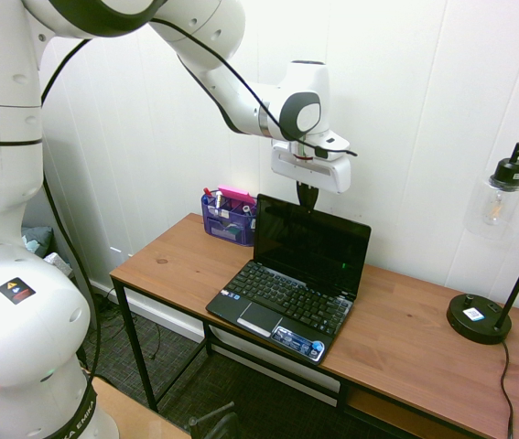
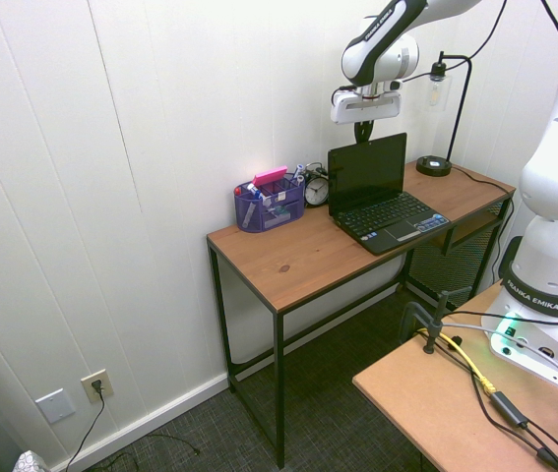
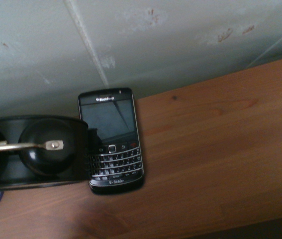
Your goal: Close the laptop lid
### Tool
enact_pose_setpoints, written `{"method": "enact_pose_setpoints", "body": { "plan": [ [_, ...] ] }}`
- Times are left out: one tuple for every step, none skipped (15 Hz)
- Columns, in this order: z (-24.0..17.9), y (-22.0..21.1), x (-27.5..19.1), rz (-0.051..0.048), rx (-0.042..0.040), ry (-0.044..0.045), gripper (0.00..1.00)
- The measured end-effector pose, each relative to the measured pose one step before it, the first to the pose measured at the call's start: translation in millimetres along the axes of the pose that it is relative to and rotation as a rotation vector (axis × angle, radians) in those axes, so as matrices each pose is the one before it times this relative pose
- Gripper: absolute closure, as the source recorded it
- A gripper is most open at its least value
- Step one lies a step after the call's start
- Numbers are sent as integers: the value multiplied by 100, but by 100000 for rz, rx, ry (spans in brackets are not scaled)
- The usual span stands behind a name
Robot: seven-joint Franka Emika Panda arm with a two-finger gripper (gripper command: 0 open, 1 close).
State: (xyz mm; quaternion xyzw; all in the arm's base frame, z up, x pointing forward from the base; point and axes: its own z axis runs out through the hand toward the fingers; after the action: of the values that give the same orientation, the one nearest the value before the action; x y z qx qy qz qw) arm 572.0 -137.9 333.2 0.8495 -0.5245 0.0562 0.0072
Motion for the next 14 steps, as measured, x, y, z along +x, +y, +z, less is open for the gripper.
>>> {"method": "enact_pose_setpoints", "body": {
  "plan": [
    [199,646,-252,450,-627,-698,100],
    [440,749,-259,555,-926,-879,100],
    [600,752,-238,540,-926,-813,100],
    [658,666,-191,550,-1059,-900,100],
    [615,566,-188,395,-1107,-993,100],
    [606,572,-169,388,-1106,-1009,100],
    [587,535,-135,381,-922,-791,100],
    [588,470,-198,173,-714,-725,100],
    [708,509,-333,60,-1179,-1092,100],
    [699,507,-313,154,-1275,-1166,100],
    [734,483,-369,164,-1187,-1400,100],
    [807,438,-360,38,-1149,-1622,100],
    [777,361,-303,-31,-1099,-1457,100],
    [842,271,-234,-228,-1137,-1521,100]
  ]
}}
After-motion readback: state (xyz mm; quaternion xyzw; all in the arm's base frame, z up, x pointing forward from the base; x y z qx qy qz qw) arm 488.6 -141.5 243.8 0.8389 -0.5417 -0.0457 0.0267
